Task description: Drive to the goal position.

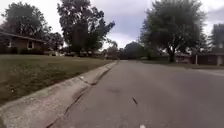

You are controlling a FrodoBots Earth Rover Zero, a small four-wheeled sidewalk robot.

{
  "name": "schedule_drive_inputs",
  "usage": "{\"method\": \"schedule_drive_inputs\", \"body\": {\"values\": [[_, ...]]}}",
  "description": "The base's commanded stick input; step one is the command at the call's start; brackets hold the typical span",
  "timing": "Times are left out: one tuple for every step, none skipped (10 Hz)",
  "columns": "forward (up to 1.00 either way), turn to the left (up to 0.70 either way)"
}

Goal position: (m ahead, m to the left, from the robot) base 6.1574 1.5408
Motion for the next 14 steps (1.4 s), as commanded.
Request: {"method": "schedule_drive_inputs", "body": {"values": [[0.7,-0.24],[0.7,0.0],[0.7,0.0],[0.7,0.0],[0.7,0.0],[0.7,0.0],[0.7,0.0],[0.7,0.0],[0.7,0.0],[0.7,0.0],[0.7,0.0],[0.7,0.0],[0.7,0.0],[0.7,0.0]]}}
